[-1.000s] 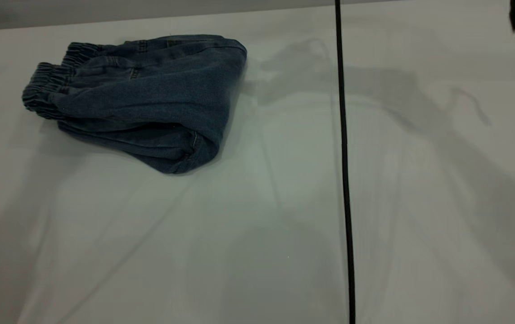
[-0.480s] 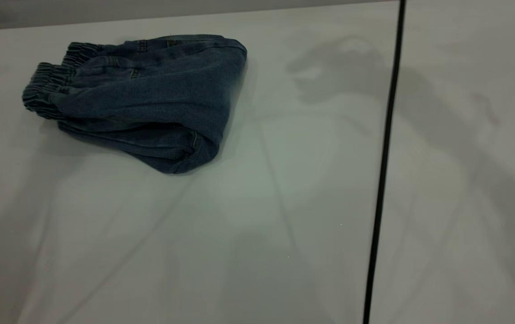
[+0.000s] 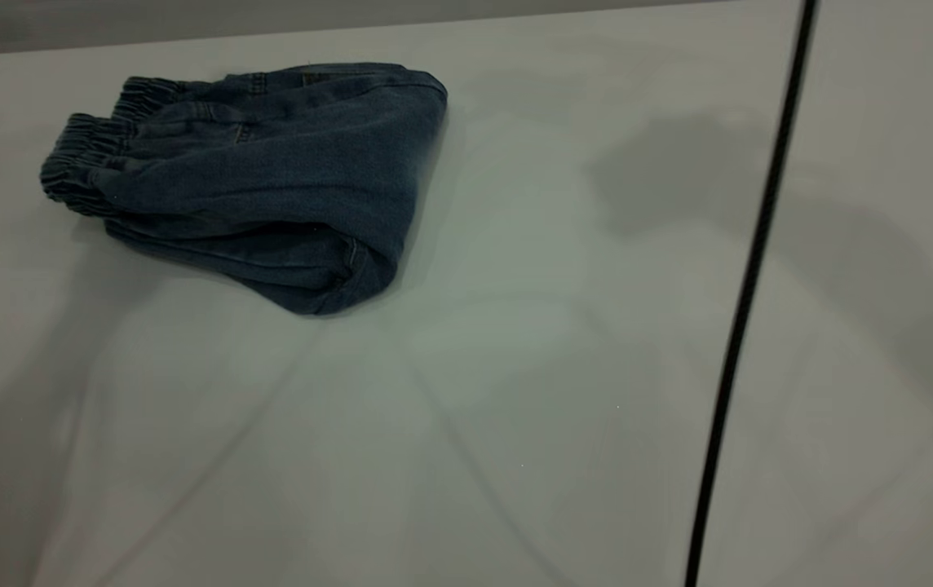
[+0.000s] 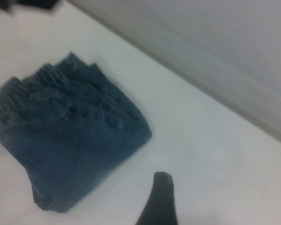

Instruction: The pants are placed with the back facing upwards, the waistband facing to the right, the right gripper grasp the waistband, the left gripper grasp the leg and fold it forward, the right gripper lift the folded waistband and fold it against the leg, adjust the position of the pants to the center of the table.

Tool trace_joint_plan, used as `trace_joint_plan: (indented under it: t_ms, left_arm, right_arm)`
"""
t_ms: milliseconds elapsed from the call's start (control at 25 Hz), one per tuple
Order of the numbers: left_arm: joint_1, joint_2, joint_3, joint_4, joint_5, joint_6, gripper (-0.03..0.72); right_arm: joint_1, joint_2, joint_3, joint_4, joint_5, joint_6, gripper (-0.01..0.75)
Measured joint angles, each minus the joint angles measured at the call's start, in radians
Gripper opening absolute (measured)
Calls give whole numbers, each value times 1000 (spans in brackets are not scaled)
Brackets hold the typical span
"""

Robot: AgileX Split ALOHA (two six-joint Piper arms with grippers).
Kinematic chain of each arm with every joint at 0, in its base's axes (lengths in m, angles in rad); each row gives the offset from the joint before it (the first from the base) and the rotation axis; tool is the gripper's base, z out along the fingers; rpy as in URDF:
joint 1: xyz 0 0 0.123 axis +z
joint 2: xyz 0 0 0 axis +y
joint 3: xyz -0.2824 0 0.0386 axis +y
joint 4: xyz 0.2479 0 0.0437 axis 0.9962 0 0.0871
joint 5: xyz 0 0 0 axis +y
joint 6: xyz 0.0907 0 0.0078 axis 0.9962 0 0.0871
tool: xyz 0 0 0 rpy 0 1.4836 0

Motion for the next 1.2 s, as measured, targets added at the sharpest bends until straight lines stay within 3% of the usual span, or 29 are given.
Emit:
trace_joint_plan:
  t_ms: [320,640,1040,1200]
  left_arm:
    - [0,0,157,3,-2,0,468]
    - [0,0,372,3,-4,24,468]
    - [0,1,613,5,-183,56,468]
    - [0,46,640,8,-247,92,468]
  right_arm:
    - [0,-307,235,4,-6,3,582]
    - [0,-557,428,58,-132,2,582]
    - [0,-622,438,114,-52,3,582]
    - [0,-624,438,144,-39,3,582]
